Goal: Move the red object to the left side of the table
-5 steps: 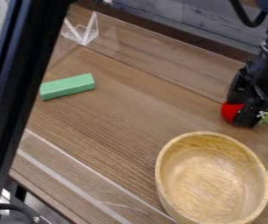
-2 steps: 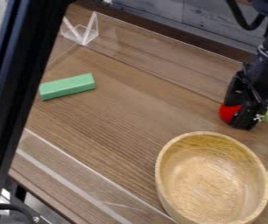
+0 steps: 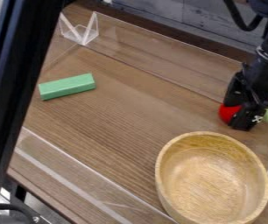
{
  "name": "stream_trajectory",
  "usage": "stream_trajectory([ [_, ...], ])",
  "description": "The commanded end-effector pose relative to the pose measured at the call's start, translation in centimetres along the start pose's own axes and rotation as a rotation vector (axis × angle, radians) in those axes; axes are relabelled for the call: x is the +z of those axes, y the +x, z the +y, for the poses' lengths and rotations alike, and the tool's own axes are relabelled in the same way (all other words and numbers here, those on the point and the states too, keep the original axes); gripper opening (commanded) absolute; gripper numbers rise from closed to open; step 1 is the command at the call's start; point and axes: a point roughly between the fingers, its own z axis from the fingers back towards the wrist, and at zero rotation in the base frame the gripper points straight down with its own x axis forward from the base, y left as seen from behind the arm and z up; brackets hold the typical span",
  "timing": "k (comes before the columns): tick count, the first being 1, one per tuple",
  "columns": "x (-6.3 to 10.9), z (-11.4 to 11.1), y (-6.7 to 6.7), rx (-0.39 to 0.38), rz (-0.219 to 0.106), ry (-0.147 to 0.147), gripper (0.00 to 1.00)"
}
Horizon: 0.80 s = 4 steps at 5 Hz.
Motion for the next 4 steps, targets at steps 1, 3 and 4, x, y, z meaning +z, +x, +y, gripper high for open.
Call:
stream_trajectory([
  [1,-1.14,-0.67,-0.73,0.006,0.019,-0.033,1.0],
  [3,-1.33,-0.88,-0.84,0.014,0.018,-0.037,1.0],
  [4,-1.37,-0.98,-0.88,0.018,0.019,-0.038,1.0],
])
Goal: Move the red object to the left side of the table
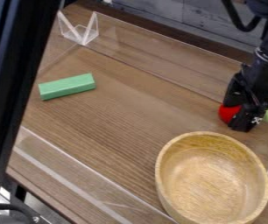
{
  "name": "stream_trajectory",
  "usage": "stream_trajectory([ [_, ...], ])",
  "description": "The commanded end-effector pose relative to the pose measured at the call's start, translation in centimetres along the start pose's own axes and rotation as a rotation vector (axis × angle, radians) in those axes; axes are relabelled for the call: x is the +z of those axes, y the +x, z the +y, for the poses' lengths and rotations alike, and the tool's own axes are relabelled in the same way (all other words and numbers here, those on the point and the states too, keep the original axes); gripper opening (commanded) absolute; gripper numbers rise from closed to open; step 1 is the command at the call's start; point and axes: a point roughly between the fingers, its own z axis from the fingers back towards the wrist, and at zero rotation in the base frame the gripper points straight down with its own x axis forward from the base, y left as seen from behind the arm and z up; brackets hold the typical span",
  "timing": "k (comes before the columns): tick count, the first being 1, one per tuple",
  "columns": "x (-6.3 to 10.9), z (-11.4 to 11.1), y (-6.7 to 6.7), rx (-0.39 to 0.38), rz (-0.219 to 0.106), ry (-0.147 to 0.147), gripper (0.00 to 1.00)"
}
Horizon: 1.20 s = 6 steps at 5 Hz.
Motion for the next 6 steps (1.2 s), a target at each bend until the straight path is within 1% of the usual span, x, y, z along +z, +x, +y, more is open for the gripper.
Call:
stream_trajectory([
  [1,-1.0,-0.6,-1.0,0.019,0.026,-0.031,0.0],
  [2,-0.4,-0.4,-1.5,0.038,0.021,-0.017,0.0],
  [4,2.7,0.2,-2.8,0.078,-0.001,0.034,0.0],
  [5,4.3,0.6,-3.9,0.156,-0.002,0.053,0.0],
  [6,5.7,0.9,-4.9,0.239,-0.002,0.062,0.0],
])
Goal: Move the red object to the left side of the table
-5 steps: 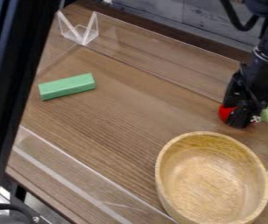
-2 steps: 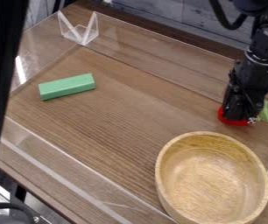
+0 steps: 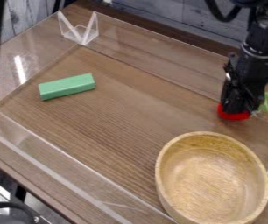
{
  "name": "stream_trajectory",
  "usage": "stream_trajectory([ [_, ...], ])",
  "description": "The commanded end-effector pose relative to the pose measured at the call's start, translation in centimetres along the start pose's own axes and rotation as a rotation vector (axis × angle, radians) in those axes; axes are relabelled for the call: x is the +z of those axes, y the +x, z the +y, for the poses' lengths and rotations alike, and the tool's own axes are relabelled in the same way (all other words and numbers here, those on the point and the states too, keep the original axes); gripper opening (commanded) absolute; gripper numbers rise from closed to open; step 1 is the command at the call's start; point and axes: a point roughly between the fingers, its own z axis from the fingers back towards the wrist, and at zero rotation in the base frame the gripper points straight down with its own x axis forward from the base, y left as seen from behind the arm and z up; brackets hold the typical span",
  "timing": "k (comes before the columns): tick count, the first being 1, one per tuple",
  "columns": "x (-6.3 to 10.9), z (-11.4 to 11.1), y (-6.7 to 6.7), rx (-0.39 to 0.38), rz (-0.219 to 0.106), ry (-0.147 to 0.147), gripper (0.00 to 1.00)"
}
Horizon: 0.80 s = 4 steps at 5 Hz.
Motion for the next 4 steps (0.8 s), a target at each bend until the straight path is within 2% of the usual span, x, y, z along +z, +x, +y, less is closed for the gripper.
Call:
stream_trajectory([
  [1,4.3,1.5,-1.3,0.092,-0.073,0.057,0.0],
  [2,5.3,4.3,-3.8,0.214,-0.074,0.066,0.0],
  [3,5.2,7.7,-7.1,0.34,-0.06,0.064,0.0],
  [4,4.9,9.2,-8.8,0.375,-0.052,0.062,0.0],
])
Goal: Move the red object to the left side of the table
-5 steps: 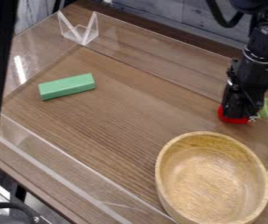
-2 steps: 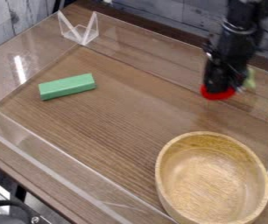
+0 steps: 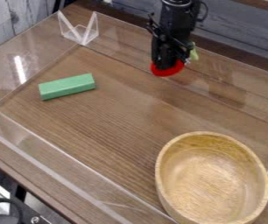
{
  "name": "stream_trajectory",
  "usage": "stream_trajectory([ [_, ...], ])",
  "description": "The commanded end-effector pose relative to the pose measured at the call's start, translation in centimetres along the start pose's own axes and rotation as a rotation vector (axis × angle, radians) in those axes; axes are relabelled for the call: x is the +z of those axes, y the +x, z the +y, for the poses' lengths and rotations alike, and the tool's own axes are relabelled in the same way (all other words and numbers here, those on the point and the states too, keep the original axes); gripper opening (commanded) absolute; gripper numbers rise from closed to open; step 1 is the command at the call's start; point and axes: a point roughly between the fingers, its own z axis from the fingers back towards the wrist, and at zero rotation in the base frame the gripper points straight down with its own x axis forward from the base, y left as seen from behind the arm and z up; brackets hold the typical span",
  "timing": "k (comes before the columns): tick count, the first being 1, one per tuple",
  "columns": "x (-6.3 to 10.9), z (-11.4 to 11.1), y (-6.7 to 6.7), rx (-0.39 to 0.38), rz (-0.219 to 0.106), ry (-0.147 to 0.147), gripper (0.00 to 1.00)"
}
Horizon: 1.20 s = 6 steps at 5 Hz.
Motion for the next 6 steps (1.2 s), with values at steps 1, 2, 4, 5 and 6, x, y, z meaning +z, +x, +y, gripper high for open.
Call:
stream_trajectory([
  [1,1.6,1.3,0.3,0.019,-0.065,0.034,0.0],
  [2,0.5,1.8,0.8,0.019,-0.059,0.026,0.0],
  [4,-1.2,1.9,2.0,-0.003,-0.054,0.014,0.0],
  [5,-1.7,1.9,2.3,-0.008,-0.057,0.01,0.0],
  [6,-2.0,1.8,2.4,-0.01,-0.06,0.007,0.0],
])
